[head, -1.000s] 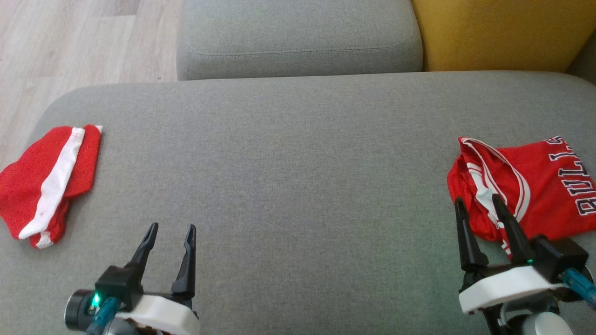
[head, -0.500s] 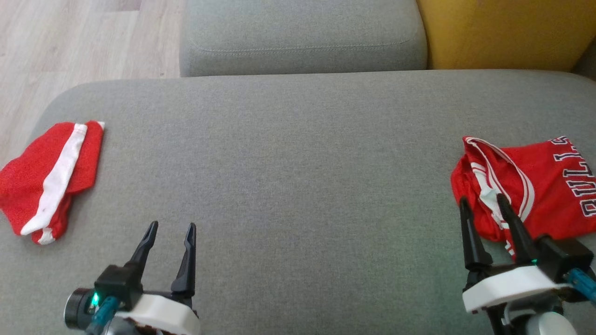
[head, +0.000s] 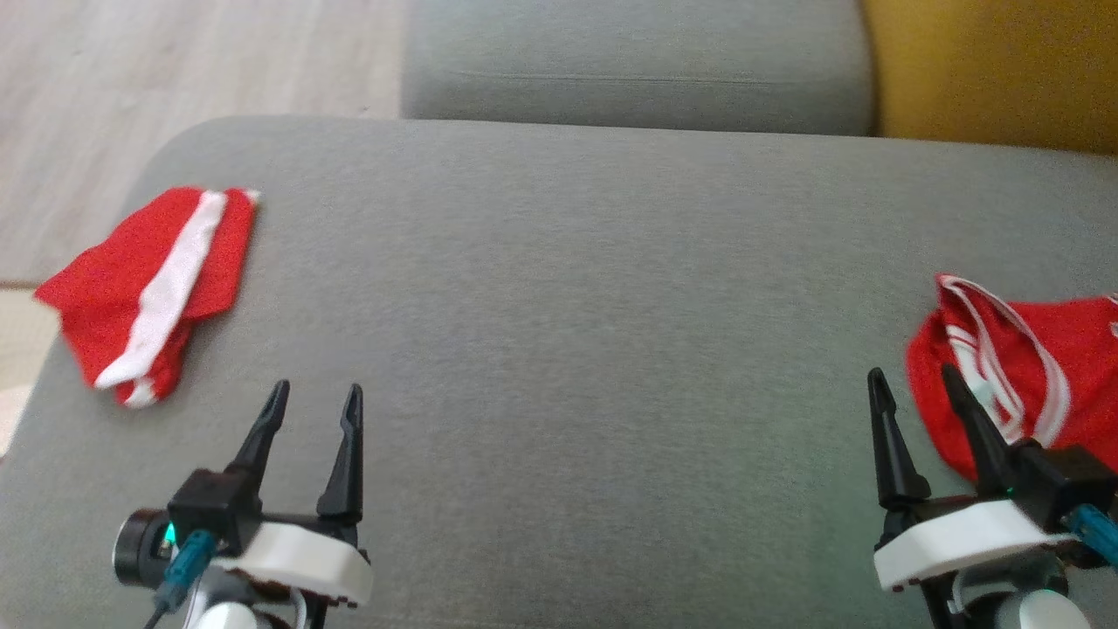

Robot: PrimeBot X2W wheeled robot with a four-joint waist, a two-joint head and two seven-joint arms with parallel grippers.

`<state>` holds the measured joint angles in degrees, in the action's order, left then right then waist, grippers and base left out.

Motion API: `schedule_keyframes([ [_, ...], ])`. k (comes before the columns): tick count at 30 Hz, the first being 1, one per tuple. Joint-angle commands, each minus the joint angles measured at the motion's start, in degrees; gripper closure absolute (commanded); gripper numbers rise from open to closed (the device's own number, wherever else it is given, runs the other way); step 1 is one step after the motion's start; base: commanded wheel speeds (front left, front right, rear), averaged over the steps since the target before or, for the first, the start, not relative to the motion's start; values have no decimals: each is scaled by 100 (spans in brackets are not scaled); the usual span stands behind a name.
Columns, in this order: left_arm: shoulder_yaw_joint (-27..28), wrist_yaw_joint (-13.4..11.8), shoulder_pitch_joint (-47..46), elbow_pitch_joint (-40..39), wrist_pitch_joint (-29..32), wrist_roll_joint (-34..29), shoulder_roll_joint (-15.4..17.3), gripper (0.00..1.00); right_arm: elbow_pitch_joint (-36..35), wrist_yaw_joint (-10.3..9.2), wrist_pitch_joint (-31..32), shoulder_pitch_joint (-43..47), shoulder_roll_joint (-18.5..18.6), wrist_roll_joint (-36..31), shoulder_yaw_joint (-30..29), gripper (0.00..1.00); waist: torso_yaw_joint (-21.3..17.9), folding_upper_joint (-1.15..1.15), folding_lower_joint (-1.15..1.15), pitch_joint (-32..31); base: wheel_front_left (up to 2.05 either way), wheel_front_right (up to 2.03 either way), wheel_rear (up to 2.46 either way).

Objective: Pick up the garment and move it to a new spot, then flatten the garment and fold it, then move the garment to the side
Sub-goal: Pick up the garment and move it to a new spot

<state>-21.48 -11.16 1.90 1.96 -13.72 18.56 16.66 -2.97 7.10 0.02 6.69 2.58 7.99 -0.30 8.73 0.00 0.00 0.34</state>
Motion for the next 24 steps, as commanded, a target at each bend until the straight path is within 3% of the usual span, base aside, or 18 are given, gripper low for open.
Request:
schedule_keyframes([
  [1,237,-22,-317,-186,-56,-1,103,0,-235,39,6,-117,30,-17,146,0,287,0,0,18,0,0,0],
  [13,490,-170,-200,-189,-97,97,129,0,-487,39,116,-56,30,49,382,0,1703,0,0,-64,0,0,0],
  [18,541,-254,-99,-288,-97,104,149,0,-544,39,122,-40,30,80,464,0,1991,0,0,-114,0,0,0],
  [24,589,-273,-43,-314,-97,152,197,0,-559,39,151,-52,30,87,510,0,2065,0,0,-137,0,0,0],
])
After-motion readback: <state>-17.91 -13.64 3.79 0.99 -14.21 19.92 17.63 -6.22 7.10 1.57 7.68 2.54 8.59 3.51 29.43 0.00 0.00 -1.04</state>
